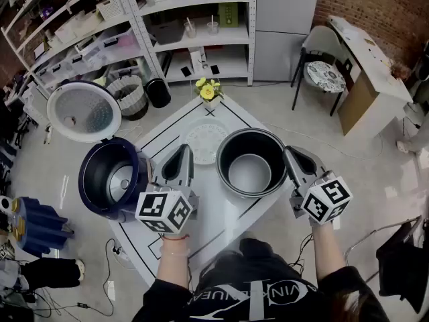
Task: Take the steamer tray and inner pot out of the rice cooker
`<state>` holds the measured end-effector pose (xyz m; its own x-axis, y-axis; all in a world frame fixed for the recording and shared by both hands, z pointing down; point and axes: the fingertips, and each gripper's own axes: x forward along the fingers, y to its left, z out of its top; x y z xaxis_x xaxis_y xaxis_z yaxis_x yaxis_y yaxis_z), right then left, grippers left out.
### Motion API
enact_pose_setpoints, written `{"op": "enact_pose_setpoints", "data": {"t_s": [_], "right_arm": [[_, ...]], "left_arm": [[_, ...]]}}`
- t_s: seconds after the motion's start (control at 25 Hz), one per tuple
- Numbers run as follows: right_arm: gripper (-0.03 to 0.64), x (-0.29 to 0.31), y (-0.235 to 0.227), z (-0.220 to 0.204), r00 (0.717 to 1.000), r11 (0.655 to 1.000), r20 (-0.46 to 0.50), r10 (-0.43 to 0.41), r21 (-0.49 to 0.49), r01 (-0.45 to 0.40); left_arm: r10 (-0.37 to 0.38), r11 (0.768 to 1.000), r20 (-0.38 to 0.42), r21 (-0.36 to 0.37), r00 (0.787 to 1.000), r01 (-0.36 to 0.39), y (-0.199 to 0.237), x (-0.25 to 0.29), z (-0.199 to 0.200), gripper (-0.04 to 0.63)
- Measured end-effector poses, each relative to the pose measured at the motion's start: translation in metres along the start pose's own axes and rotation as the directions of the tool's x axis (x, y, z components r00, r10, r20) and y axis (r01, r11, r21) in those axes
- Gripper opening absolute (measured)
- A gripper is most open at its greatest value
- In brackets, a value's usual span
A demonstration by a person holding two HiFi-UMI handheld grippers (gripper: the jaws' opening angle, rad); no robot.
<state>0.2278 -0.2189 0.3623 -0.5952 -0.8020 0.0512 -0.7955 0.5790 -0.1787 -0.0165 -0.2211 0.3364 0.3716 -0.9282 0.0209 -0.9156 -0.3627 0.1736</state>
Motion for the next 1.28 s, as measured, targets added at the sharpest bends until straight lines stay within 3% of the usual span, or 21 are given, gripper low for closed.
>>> {"op": "enact_pose_setpoints", "data": {"t_s": [0.96,1.28], "right_arm": [[-0.002,0.007,0.021,0.036,0.993,0.994,0.079,0.088,-0.075,-0.082],[0.0,0.009,0.023,0.036,0.992,0.993,0.084,0.095,-0.074,-0.088]], "left_arm": [[0.095,0.995,0.064,-0.013,0.993,-0.094,0.013,-0.035,0.026,0.015],[0.104,0.994,0.062,0.024,0.993,-0.106,0.01,-0.039,0.028,0.015]]}}
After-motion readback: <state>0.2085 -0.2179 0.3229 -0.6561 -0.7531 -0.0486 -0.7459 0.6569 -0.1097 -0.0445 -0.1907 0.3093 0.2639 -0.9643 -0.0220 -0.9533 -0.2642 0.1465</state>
